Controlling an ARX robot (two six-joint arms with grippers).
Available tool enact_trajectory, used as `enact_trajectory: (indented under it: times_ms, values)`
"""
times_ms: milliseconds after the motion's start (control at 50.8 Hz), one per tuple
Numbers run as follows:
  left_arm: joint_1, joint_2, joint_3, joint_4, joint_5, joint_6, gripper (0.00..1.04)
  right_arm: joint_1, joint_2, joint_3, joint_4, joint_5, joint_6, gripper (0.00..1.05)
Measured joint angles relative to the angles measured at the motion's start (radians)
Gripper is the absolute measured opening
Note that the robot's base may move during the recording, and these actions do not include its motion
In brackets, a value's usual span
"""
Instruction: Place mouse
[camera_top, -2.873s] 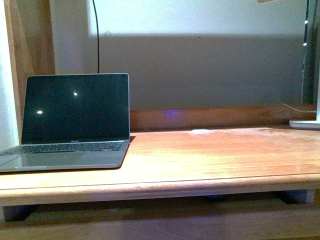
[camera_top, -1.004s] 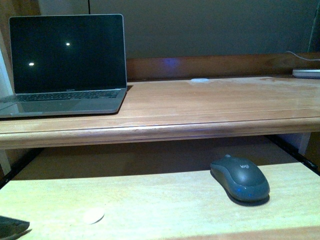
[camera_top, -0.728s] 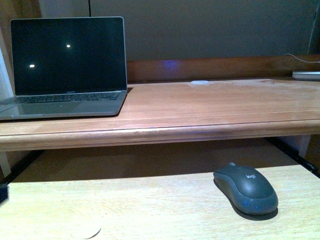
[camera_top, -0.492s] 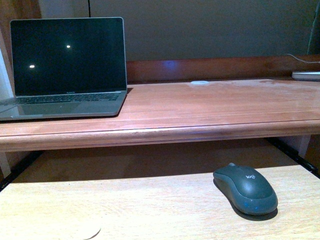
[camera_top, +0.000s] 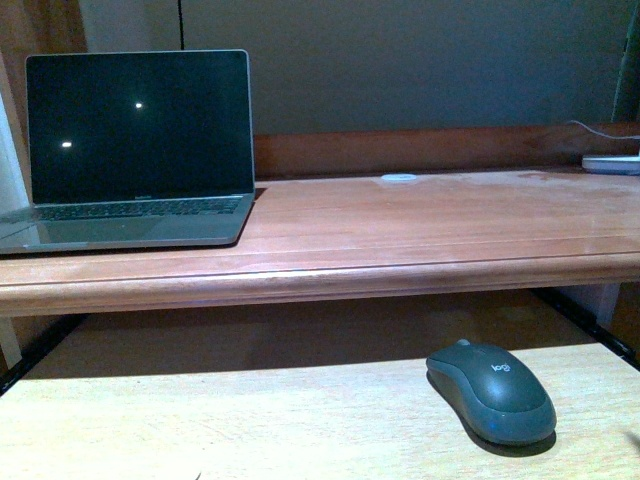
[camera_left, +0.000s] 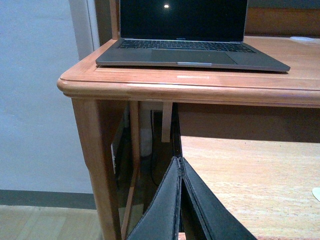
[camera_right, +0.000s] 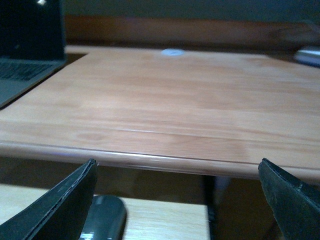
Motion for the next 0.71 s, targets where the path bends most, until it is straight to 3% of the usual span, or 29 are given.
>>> enact_trajectory:
  times_ms: [157, 354, 492, 571, 649, 669, 708]
  values:
    - [0.0, -0.045, -0.023, -0.022, 0.0, 0.0, 0.03, 0.17, 0.218, 0.091, -0.013, 0.013, -0.113, 0.97]
    - [0.0, -0.084, -0.037, -0.046, 0.0, 0.0, 0.03, 0.248, 0.319, 0.1, -0.024, 0.014, -0.2, 0.97]
    - [0.0, -0.129, -0.061, -0.053, 0.0, 0.0, 0.03, 0.256, 0.356, 0.113, -0.055, 0.032, -0.203, 0.97]
    - [0.0, -0.238, -0.073, -0.19, 0.002, 0.0, 0.03, 0.248, 0.388, 0.132, -0.074, 0.058, -0.2, 0.97]
    - [0.0, -0.277, -0.073, -0.206, 0.0, 0.0, 0.03, 0.237, 0.415, 0.15, -0.096, 0.084, -0.194, 0.97]
    - [0.0, -0.289, -0.073, -0.211, 0.0, 0.0, 0.03, 0.199, 0.473, 0.205, -0.169, 0.136, -0.157, 0.97]
    - [0.0, -0.291, -0.073, -0.212, 0.0, 0.0, 0.03, 0.182, 0.491, 0.226, -0.195, 0.147, -0.134, 0.97]
